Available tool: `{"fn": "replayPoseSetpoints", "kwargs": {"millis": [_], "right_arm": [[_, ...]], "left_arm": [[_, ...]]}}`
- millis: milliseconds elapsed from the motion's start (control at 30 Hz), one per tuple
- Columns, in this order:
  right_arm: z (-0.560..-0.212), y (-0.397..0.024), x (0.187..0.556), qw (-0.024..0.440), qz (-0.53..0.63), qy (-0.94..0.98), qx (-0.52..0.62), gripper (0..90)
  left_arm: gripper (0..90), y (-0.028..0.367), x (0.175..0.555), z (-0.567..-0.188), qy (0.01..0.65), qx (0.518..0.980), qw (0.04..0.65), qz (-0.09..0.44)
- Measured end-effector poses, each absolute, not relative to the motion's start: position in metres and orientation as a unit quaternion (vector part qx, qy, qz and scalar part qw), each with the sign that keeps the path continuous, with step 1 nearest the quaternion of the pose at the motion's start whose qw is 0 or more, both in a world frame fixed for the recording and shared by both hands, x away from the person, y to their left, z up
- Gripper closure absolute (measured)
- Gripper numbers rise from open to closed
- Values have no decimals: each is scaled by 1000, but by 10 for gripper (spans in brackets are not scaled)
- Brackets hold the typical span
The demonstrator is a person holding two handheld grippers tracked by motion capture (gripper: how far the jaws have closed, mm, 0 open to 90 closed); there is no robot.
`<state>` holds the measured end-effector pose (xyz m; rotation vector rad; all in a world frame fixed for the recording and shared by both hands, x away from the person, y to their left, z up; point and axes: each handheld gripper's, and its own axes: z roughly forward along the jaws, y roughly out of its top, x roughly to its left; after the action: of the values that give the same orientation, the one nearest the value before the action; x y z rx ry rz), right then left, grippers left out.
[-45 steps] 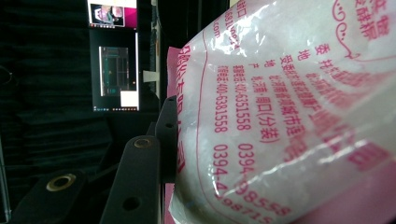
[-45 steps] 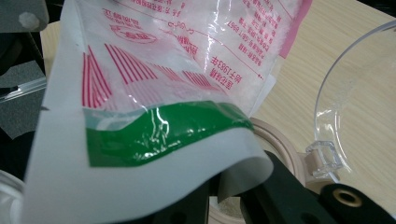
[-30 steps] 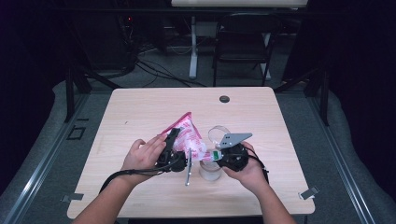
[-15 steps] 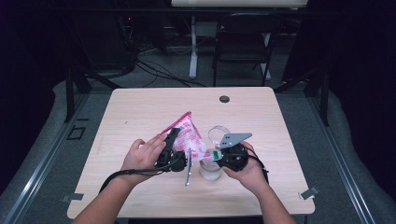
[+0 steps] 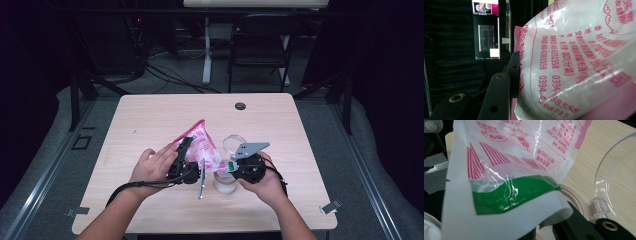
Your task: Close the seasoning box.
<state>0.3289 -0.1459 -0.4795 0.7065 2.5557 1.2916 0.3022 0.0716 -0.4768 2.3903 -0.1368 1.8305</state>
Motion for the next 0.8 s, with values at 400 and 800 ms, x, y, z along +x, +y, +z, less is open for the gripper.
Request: {"fn": "replayPoseSetpoints", "kwargs": {"millis": [400,800], "right_arm": [[-480,-145,329,98,435,863,238,900],[-480,-145,329,96,434,864,237,900]], "left_arm": [[642,71,301,-478,-51,784,66,615],[643,71,299,-479,-57,776,63,625]]}}
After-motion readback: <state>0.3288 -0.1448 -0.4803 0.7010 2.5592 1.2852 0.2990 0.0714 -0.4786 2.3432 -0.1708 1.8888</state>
